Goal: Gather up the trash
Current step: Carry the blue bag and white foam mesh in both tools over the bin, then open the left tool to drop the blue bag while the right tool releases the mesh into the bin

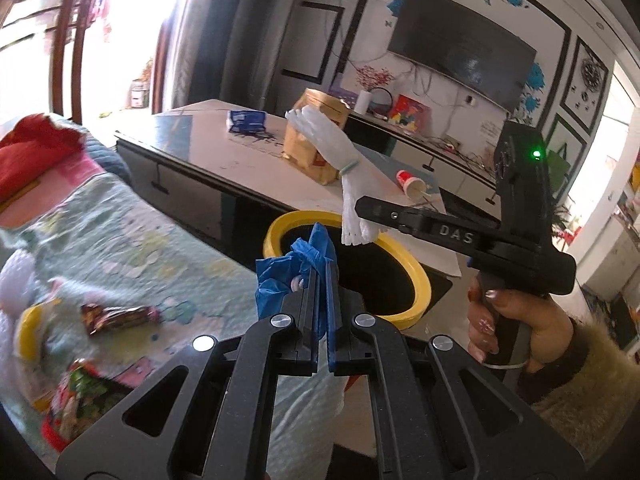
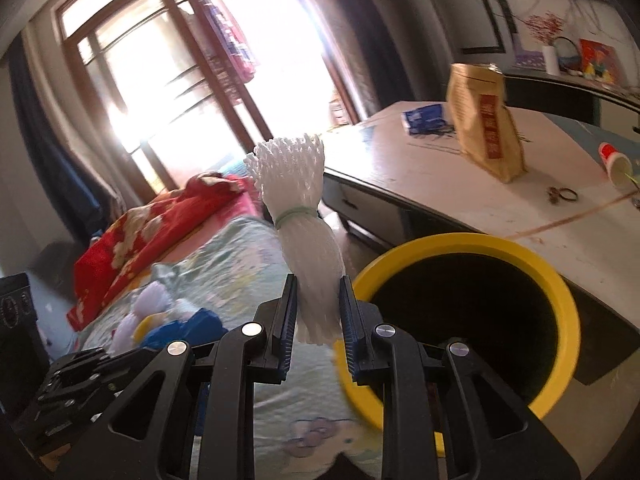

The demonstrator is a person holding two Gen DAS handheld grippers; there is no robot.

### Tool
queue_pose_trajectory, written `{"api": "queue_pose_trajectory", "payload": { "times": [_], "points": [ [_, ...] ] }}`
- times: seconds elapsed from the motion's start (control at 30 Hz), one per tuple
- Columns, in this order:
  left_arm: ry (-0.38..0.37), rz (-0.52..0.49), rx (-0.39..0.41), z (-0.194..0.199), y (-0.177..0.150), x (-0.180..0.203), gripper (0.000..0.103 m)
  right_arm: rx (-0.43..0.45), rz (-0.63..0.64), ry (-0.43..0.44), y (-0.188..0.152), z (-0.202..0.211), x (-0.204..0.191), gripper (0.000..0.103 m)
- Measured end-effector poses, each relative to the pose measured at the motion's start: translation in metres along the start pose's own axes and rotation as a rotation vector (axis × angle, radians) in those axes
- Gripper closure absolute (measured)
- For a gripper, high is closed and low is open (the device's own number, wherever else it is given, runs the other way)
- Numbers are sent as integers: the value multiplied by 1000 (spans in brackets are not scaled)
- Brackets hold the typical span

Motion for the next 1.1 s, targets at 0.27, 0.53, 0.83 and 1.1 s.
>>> {"api": "queue_pose_trajectory", "payload": {
  "times": [0.27,0.53,0.83,1.1],
  "points": [
    [-40,-45,-34,-36,7,20,103,-14,-87,-73,-3,-4,47,83],
    [-72,-67,-63,-66,10,33,103,-23,-171,-115,-10,-2,87,83],
    [-87,-68,-98,-95,8,39,103,-57,-233,-134,-17,-5,112,79],
    [-76,-22,-105,-105,9,25,43,-57,-271,-144,-18,1,118,55]
  ]
}}
Point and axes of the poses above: each gripper's, at about its wrist camera, not at the fingertips, and z roughly against the way its jaws point, x to its right, y to its top, the point moved 1 cm from there along -z, roughly the way its jaws point, and after that the axes turned 2 degrees about -y, right-handed, at the moved point
